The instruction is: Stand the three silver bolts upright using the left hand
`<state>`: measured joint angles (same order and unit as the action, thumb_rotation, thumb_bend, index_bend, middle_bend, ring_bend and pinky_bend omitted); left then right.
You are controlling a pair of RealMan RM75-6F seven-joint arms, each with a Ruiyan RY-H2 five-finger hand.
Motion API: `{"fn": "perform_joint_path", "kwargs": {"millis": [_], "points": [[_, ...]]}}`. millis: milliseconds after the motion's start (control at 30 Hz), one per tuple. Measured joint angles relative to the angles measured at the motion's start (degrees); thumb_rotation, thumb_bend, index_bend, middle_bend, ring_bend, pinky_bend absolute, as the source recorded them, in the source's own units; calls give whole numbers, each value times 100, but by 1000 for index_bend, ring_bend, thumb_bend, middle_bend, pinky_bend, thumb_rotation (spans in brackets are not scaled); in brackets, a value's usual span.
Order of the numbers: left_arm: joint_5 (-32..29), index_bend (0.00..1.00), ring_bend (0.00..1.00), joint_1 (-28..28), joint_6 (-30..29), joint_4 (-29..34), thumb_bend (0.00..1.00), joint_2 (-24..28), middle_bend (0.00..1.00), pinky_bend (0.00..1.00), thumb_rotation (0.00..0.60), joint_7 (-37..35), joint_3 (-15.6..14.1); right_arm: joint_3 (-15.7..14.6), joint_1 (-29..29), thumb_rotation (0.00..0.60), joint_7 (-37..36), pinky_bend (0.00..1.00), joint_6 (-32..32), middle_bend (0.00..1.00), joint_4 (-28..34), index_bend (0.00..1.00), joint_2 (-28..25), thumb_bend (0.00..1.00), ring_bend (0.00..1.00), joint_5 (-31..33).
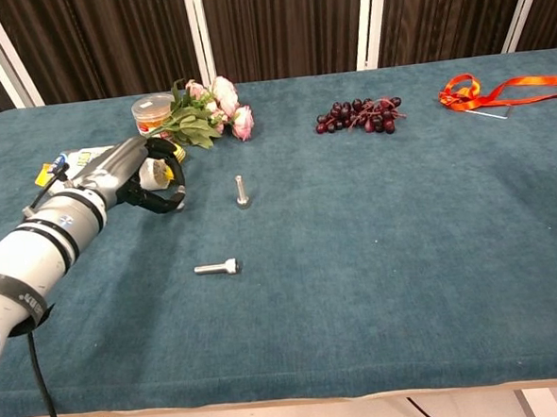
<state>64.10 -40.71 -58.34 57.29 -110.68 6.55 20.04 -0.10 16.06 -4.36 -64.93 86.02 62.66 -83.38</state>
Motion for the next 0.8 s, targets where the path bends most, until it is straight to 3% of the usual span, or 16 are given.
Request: {"fn": "perform_joint_path", "kwargs": {"millis": [800], "points": [[-394,518,54,-194,239,-529,385,-52,151,74,600,-134,224,-2,-6,600,7,0,10,0,4,0,1,236,0,6]]}}
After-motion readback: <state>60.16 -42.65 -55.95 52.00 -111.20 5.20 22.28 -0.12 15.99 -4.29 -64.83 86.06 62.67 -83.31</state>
